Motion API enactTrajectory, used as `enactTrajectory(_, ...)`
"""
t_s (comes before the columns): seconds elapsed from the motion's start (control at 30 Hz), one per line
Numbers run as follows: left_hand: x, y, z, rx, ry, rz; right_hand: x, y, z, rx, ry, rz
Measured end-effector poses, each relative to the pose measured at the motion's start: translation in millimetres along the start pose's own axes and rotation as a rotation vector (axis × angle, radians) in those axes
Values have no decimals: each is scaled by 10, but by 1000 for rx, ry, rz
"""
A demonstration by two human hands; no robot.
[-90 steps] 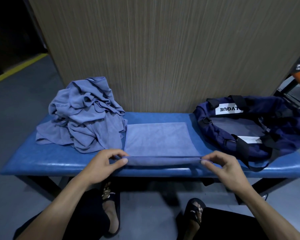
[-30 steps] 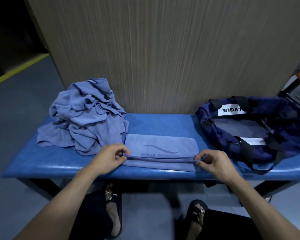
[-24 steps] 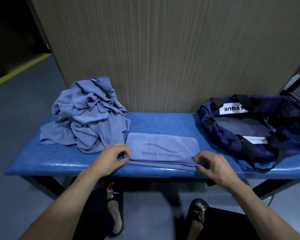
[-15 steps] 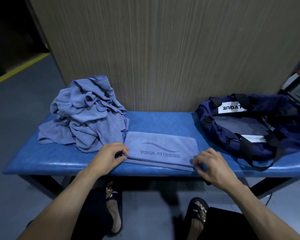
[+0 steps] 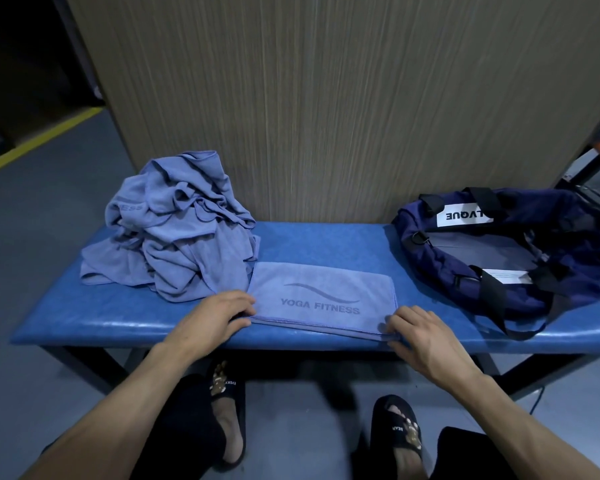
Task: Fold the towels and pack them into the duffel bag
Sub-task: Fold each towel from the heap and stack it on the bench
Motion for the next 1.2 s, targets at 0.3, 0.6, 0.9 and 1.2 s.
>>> enactTrajectory(0.3,-28,64,-162,1,-146,-137,3,43,-18,60,-64,-53)
enactTrajectory(0.6,-612,-287,-401,-220,257,-372,-466,-189,-299,532,-974,-311)
enactTrajectory(0.9,-202,-785,-10,-559,539,-251,-161,-619,-727,858,-1033,-397)
enactTrajectory(1.2,234,-855,301,-764,256,-248,333,-905,-790,883,-635,-279)
Point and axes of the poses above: each hand's wrist, its own y-axis away from the middle knuckle, its own x-axis out of the palm, z = x × y, the point moved 6 cm from there along -y, towards the middle knuckle, and after that the axes turned 3 degrees about -z, right-handed, at the moved point
